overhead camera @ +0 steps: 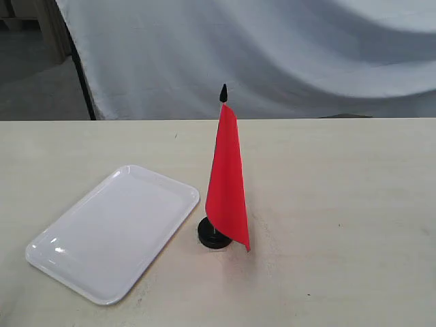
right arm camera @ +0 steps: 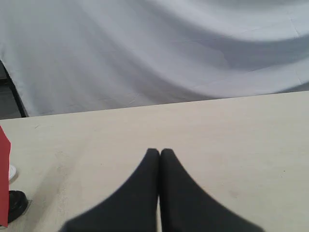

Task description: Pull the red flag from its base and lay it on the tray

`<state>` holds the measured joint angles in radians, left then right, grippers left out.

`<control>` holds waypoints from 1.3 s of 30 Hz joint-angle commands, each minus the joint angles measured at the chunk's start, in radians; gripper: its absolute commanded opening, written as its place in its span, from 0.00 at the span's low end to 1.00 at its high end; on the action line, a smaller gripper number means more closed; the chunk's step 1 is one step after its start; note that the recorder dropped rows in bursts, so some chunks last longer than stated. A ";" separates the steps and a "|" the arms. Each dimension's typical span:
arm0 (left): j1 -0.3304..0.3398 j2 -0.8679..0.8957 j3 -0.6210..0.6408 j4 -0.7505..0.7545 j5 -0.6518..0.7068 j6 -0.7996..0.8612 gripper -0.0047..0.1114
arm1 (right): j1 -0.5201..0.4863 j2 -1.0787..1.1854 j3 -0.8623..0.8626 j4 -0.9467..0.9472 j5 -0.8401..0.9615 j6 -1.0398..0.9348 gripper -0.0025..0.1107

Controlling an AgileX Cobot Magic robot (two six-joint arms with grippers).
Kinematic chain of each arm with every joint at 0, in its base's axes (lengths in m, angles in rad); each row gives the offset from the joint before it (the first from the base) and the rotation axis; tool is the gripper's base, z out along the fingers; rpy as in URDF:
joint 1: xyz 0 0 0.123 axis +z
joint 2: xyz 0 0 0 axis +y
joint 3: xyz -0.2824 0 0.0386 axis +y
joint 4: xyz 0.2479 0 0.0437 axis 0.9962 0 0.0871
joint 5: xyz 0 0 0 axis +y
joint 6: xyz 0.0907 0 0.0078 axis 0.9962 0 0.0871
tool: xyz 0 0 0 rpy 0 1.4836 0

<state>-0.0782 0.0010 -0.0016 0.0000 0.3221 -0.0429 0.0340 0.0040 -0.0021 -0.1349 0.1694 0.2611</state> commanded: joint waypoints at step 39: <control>-0.004 -0.001 0.002 0.000 0.000 0.001 0.04 | 0.006 -0.004 0.002 -0.055 -0.878 0.448 0.02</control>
<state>-0.0782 0.0010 -0.0016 0.0000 0.3221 -0.0429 0.0340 0.0040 -0.0021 -0.1396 -0.5044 0.6902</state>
